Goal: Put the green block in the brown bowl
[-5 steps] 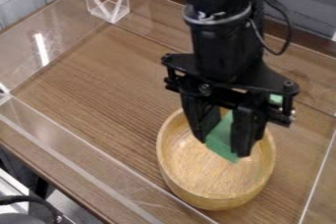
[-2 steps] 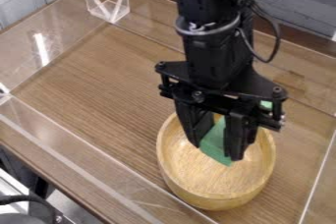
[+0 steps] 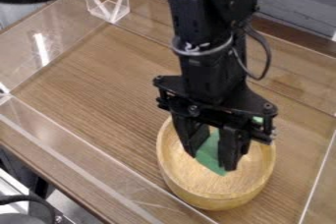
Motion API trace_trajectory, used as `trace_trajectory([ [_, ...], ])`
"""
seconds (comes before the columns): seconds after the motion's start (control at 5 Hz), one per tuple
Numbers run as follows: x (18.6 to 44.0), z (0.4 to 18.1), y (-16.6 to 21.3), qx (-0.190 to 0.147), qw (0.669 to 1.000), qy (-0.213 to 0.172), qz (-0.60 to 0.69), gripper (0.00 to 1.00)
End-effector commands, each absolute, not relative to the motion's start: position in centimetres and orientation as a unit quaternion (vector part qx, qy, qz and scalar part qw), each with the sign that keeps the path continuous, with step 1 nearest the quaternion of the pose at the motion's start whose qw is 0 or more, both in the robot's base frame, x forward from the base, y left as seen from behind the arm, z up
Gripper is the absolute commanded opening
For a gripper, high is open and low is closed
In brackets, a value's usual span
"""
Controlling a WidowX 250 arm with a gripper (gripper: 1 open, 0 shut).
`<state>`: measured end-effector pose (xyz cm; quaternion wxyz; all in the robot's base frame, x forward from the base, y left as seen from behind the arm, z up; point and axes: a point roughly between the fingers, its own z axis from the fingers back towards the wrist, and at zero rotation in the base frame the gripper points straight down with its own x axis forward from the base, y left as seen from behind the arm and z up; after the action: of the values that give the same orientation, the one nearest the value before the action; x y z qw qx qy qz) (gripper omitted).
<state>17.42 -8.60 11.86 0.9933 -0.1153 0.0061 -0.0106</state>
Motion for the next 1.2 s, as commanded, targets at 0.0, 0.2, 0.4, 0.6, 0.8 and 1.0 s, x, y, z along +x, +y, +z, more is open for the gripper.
trace_trajectory([
  [0.0,17.92,11.86,-8.51,-0.119,0.993,-0.005,-0.006,0.00],
  [0.2,17.98,11.57,-8.49,-0.120,0.993,-0.004,-0.005,0.00],
  [0.4,18.03,11.41,-8.43,-0.122,0.993,-0.002,-0.003,0.00],
  [0.6,18.08,11.26,-8.38,-0.124,0.992,0.000,-0.002,0.00],
  [0.8,18.12,11.12,-8.36,-0.125,0.992,0.002,-0.001,0.00],
  [1.0,18.16,10.99,-8.32,-0.127,0.992,0.003,0.000,0.00],
])
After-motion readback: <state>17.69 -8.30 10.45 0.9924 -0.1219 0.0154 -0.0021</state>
